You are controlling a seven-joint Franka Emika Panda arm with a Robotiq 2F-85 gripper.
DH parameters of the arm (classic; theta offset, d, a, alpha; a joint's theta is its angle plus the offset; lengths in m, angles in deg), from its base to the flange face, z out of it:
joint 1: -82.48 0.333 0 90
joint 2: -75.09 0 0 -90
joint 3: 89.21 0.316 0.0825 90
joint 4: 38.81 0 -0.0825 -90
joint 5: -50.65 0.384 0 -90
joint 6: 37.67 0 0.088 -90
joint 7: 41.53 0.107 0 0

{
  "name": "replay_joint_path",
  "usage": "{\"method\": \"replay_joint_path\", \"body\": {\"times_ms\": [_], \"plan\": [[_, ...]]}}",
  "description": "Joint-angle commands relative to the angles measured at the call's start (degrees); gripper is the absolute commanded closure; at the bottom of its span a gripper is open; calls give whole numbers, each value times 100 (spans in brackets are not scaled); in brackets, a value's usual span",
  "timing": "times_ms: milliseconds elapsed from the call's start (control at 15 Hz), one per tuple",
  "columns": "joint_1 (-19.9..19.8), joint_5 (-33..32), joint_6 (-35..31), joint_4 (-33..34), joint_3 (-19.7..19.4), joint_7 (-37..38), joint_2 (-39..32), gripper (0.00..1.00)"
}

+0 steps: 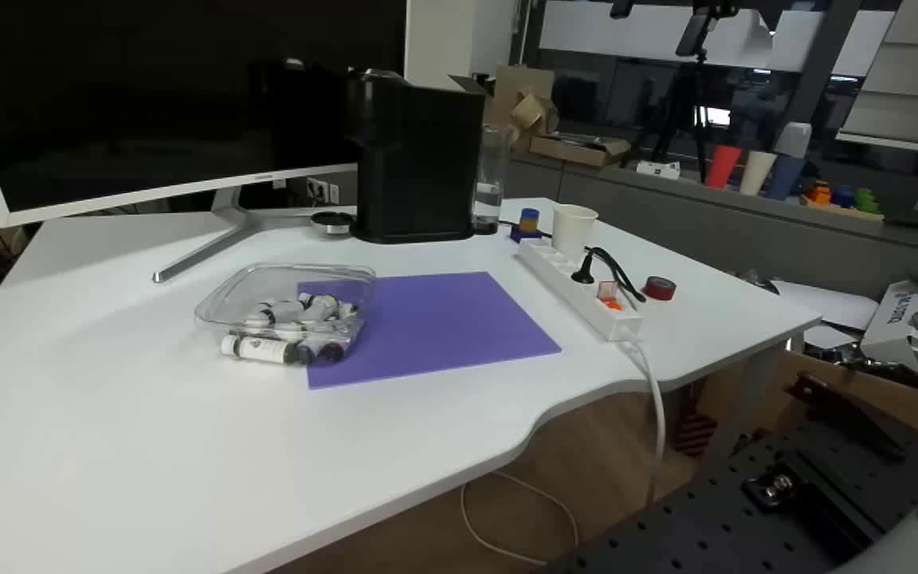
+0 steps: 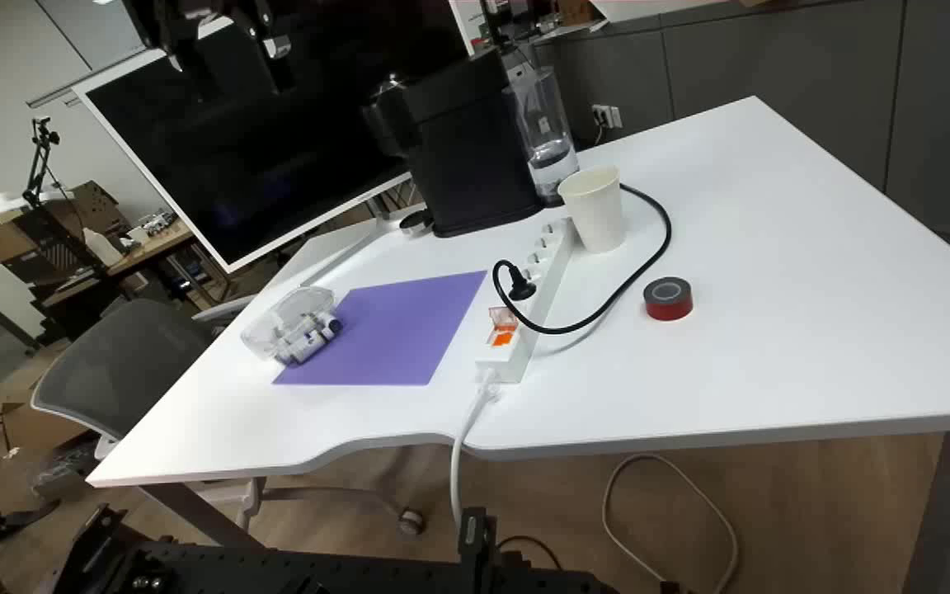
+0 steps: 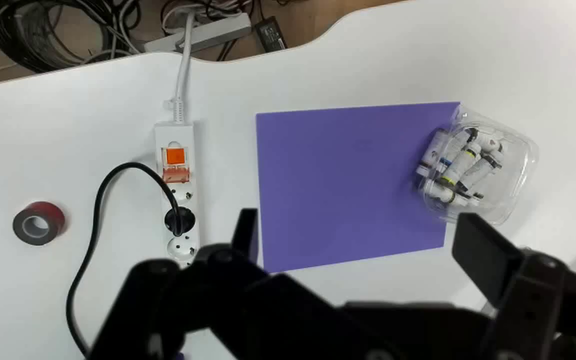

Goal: Turn on the switch of the extension cord

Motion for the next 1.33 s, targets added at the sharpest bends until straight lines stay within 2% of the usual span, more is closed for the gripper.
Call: {"method": "replay_joint_path", "body": {"times_ms": [0,733,1000,1267], "plan": [[-152,61,12,12,133,-54,-25,0],[-152,61,2,13,132,-56,-24,0],[-309,-542,-936,-386,349,-87,-223,0],[-496,-1176,-1863,-714,349,-59,-768,0]]}}
